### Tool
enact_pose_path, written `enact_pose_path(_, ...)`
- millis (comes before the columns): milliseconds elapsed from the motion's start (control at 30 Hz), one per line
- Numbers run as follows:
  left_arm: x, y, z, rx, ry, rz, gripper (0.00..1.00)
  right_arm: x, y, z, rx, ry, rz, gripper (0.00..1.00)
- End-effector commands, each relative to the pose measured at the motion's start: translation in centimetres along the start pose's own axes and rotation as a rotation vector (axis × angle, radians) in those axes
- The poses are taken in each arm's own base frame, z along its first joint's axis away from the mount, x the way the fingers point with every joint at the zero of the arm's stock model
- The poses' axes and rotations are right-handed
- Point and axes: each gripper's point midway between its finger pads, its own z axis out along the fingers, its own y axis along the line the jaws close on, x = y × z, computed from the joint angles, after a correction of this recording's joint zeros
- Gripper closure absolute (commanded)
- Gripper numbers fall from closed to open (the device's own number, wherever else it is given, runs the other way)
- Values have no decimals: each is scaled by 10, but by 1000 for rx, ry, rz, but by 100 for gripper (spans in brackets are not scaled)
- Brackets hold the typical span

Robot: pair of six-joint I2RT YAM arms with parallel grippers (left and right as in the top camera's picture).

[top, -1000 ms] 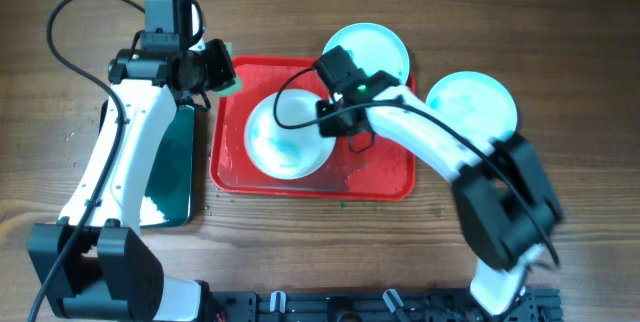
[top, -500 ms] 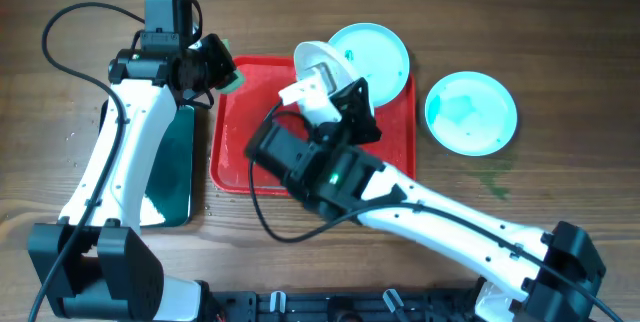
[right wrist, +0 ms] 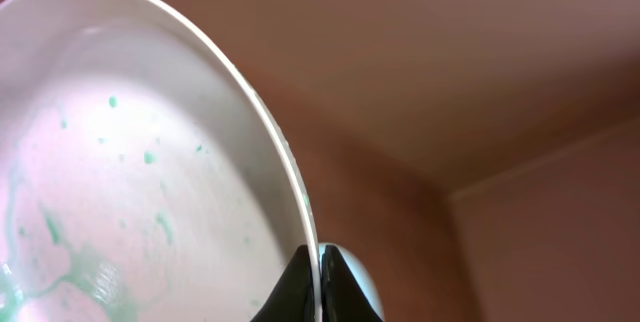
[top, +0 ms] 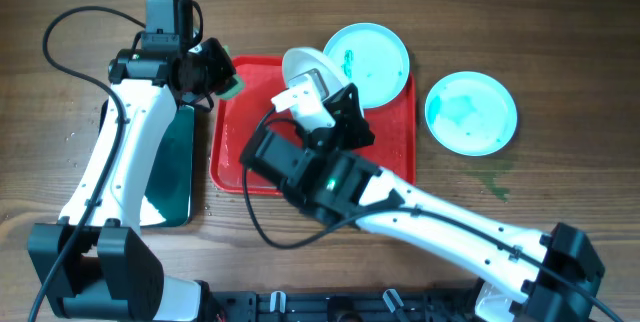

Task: Clean dirty plates on tray and stack at the side
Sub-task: 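Lift the plate with the right gripper and stack it on the right plate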

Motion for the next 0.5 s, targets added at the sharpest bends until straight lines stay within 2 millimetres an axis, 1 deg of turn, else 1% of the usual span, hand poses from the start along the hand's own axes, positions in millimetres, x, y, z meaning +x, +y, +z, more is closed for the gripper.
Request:
enact_pose_path(0, 8, 4, 5, -8, 37, -21, 96, 39, 32, 26, -327, 243, 132, 96)
enact_pose_path(33, 8, 4, 5, -10, 40, -21, 96, 49, 30, 34, -377, 309, 173, 96)
enact_pose_path(67, 8, 4, 5, -10, 41, -22, 96, 64, 25, 47, -483, 415, 259, 96)
enact_pose_path(100, 9, 3, 5, -9, 40, -20, 96, 70, 19, 57, -544, 471, 330, 96)
enact_pose_path(167, 9, 3, 5, -9, 41, -20, 96, 82, 5, 76, -609, 556, 462, 96)
enact_pose_path(200, 9, 4, 5, -10, 41, -20, 96, 92, -8, 89, -623, 602, 536, 96)
enact_pose_path(233, 9, 4, 5, -10, 41, -20, 96, 101, -21, 100, -625, 637, 596, 96)
enact_pose_path(333, 9, 4, 5, -10, 41, -20, 96, 150, -80, 138, -528, 749, 799, 96)
enact_pose_path(367, 9, 3, 5, -9, 40, -20, 96, 167, -97, 147, -482, 777, 850, 96)
enact_pose_path(433, 8, 3, 5, -8, 40, -20, 96, 202, -121, 160, -404, 827, 925, 96)
enact_pose_path(467, 8, 3, 5, -7, 38, -20, 96, 217, -129, 164, -374, 848, 954, 96)
